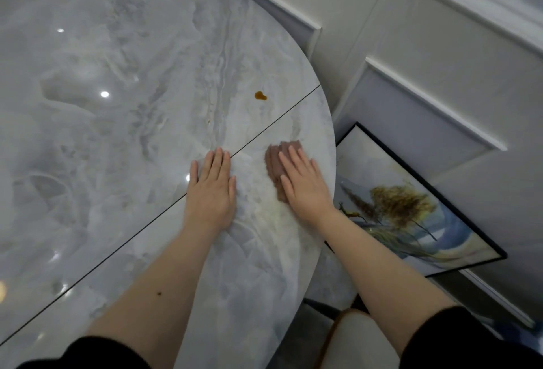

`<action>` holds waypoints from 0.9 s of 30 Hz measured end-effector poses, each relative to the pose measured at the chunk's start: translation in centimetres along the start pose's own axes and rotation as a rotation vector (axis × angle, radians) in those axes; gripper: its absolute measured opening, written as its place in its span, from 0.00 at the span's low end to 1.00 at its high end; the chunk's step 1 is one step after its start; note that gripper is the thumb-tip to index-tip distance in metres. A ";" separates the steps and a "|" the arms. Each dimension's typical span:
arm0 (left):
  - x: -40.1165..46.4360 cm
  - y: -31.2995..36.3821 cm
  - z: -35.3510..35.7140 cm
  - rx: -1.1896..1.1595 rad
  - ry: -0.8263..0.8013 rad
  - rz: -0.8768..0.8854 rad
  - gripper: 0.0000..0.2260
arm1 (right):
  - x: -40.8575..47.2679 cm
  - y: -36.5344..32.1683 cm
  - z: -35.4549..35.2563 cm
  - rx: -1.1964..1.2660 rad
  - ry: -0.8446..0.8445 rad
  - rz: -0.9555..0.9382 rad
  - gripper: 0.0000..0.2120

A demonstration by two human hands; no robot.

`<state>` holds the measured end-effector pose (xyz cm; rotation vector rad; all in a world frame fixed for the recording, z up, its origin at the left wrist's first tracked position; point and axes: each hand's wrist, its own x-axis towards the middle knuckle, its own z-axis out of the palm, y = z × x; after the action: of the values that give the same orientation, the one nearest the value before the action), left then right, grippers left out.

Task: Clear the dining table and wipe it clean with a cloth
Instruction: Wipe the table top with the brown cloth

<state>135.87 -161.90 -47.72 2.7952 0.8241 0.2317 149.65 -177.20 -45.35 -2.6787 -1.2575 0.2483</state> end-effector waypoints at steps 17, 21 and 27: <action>0.1 -0.3 -0.3 -0.082 0.004 0.035 0.28 | -4.9 -0.6 0.2 -0.111 -0.111 -0.266 0.26; 0.1 -0.2 -0.3 -0.100 0.011 0.026 0.27 | -0.5 -0.9 0.4 -0.022 0.006 0.086 0.25; 0.0 -0.9 -0.8 -0.442 0.058 0.024 0.27 | -3.1 -5.1 2.0 0.036 0.093 -0.045 0.25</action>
<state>135.23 -161.09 -47.16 2.3929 0.6557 0.4415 143.48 -176.17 -45.92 -2.5966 -1.2710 0.1376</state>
